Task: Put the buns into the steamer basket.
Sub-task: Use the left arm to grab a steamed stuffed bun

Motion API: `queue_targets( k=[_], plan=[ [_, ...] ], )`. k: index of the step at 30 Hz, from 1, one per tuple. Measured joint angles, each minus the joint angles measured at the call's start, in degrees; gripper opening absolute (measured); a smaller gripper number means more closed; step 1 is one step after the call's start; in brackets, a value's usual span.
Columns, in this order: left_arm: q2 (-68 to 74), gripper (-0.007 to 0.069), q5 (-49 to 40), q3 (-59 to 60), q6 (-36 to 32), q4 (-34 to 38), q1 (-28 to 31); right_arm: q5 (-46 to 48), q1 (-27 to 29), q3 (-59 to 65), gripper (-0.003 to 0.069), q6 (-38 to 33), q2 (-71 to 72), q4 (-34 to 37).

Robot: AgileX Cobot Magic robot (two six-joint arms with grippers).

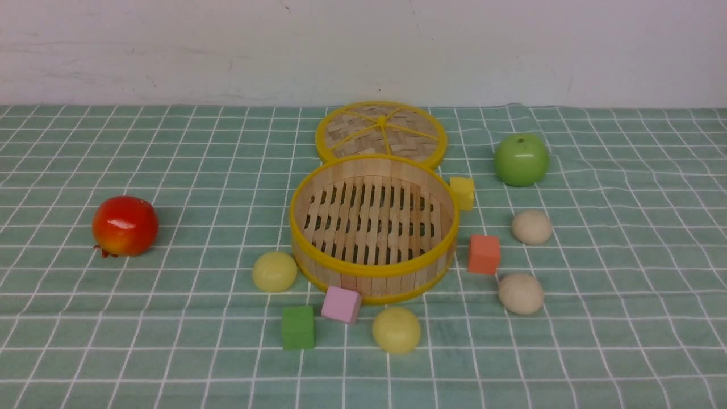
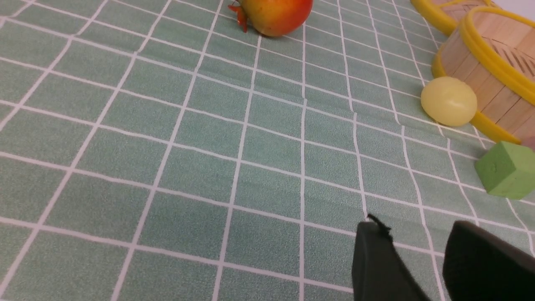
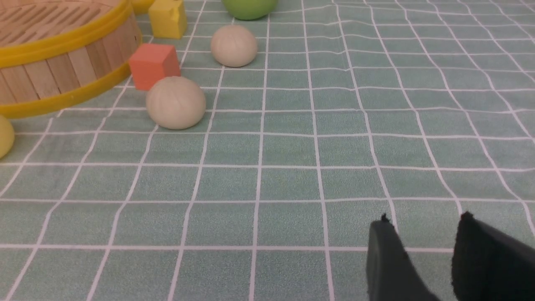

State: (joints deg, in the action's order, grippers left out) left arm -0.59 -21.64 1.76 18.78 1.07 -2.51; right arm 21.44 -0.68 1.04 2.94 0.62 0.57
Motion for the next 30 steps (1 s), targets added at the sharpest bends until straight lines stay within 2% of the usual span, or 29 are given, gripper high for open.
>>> queue_targets(
  k=[6, 11, 16, 20, 21, 23, 26, 27, 28, 29, 30],
  plan=[
    [0.00, 0.0238, 5.48, 0.00, 0.96, 0.55, 0.00, 0.00, 0.00, 0.00, 0.0240, 0.00, 0.00, 0.00],
    [0.00, 0.0238, 19.35, 0.00, 11.39, 14.64, 0.00, 0.00, 0.00, 0.00, 0.0240, 0.00, 0.00, 0.00],
    [0.00, 0.0225, 25.60, -0.29, 13.89, 20.74, 0.00, 0.00, 0.00, 0.00, 0.0240, 0.00, 0.00, 0.00],
    [1.99, 0.0135, 18.50, -6.30, 14.20, 19.59, 0.00, 0.00, 0.00, 0.00, 0.0240, 0.00, 0.00, 0.00],
    [5.40, 0.0066, 13.45, -11.75, 12.25, 17.02, 0.00, 0.00, 0.00, 0.00, 0.0240, 0.00, 0.00, 0.00],
    [10.94, -0.0006, 4.05, -18.80, 8.26, 14.41, 0.00, 0.00, 0.00, 0.00, 0.0240, 0.00, 0.00, 0.00],
    [23.28, -0.0014, -12.25, -30.69, 0.48, 12.49, 0.00, 0.00, 0.00, 0.00, 0.0240, 0.00, 0.00, 0.00],
    [25.11, -0.0014, -13.32, -31.44, -0.08, 12.40, 0.00, 0.00, 0.00, 0.00, 0.0240, 0.00, 0.00, 0.00],
    [32.43, -0.0014, -22.27, -37.47, -4.73, 12.04, 0.00, 0.00, 0.00, 0.00, 0.0240, 0.00, 0.00, 0.00],
    [33.34, -0.0014, -23.10, -38.07, -5.20, 12.04, 0.00, 0.00, 0.00, 0.00, 0.0240, 0.00, 0.00, 0.00],
    [39.68, -0.0014, -27.73, -41.65, -8.20, 11.91, 0.00, 0.00, 0.00, 0.00, 0.0240, 0.00, 0.00, 0.00]
  ],
)
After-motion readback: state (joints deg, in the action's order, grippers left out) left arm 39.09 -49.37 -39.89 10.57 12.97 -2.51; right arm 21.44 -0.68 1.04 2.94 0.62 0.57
